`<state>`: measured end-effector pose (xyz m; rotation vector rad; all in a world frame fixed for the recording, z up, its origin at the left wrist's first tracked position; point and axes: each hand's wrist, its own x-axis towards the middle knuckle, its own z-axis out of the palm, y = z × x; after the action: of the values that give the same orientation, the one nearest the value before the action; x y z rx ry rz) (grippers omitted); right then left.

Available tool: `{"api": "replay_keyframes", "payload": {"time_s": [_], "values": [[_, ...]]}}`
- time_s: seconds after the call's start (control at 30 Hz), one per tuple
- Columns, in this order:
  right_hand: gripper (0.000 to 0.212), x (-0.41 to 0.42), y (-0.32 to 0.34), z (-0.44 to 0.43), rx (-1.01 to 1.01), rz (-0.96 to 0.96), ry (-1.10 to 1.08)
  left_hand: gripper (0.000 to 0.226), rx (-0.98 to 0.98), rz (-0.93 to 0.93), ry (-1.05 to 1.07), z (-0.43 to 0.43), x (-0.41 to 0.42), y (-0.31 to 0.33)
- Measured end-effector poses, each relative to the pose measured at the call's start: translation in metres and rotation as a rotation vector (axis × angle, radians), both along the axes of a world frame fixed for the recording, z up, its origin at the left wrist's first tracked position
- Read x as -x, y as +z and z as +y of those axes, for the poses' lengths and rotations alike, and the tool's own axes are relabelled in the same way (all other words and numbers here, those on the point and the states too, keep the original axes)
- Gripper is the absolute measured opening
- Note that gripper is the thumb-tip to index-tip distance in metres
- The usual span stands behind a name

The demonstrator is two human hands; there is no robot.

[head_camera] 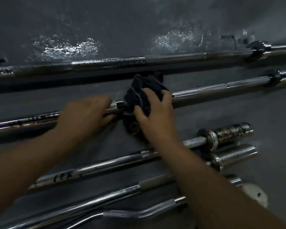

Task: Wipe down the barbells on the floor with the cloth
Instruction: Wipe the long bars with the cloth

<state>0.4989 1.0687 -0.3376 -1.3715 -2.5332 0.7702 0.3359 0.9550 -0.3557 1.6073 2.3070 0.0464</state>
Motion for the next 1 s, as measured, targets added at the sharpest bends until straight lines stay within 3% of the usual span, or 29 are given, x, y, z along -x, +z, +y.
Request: {"api": "replay_keyframes", "payload": {"time_s": [0.07,0.17,0.23,0.3,0.37,0.4,0.43,0.5,0.53,0.6,0.67,0.73,0.8,0.87,0.9,1.0], "values": [[0.048,-0.028,0.001,0.050,-0.100,-0.014,0.018,0.047,-0.082,0.016,0.010,-0.003,-0.004,-0.003],[0.058,-0.053,-0.014,0.098,-0.167,-0.088,-0.374,0.058,0.108,-0.039,0.044,0.007,0.008,-0.008],[0.066,-0.033,-0.019,0.075,-0.136,-0.147,-0.590,0.058,0.230,-0.264,0.011,0.022,0.021,-0.010],[0.062,0.011,-0.017,0.021,-0.223,-0.159,-0.377,0.053,0.384,-0.624,0.038,0.034,0.040,-0.004],[0.054,0.035,-0.013,-0.016,-0.244,-0.128,0.027,0.041,0.393,-0.791,0.079,0.040,0.049,0.003],[0.052,0.035,-0.010,-0.013,-0.242,-0.116,0.196,0.037,0.330,-0.739,0.096,0.038,0.049,0.004],[0.052,0.028,-0.009,0.005,-0.271,-0.094,0.276,0.040,0.230,-0.549,0.088,0.032,0.046,0.003],[0.053,-0.009,-0.015,0.058,-0.309,-0.098,0.152,0.042,-0.033,-0.051,0.016,0.006,0.029,-0.004],[0.057,-0.032,-0.020,0.084,-0.308,-0.126,-0.022,0.038,-0.113,0.054,-0.005,-0.004,0.019,-0.002],[0.066,-0.056,-0.025,0.113,-0.201,-0.086,-0.417,0.036,-0.081,0.086,-0.002,-0.006,0.014,-0.009],[0.064,-0.032,-0.029,0.092,-0.076,-0.054,-0.639,0.042,0.101,-0.036,0.036,0.009,0.025,-0.010],[0.055,0.007,-0.022,0.045,-0.084,-0.007,-0.510,0.047,0.285,-0.304,0.024,0.032,0.043,-0.005],[0.048,0.024,-0.011,-0.005,-0.007,0.066,-0.101,0.044,0.354,-0.436,0.032,0.038,0.049,0.001],[0.048,0.012,-0.003,-0.007,0.027,0.052,0.232,0.041,0.232,-0.217,0.068,0.024,0.044,0.002],[0.047,0.000,-0.004,0.015,-0.032,0.049,0.241,0.039,0.123,-0.046,0.054,0.014,0.036,-0.001],[0.056,-0.042,-0.017,0.093,-0.208,-0.025,-0.232,0.039,-0.004,0.100,0.015,0.002,0.022,-0.008]]}}
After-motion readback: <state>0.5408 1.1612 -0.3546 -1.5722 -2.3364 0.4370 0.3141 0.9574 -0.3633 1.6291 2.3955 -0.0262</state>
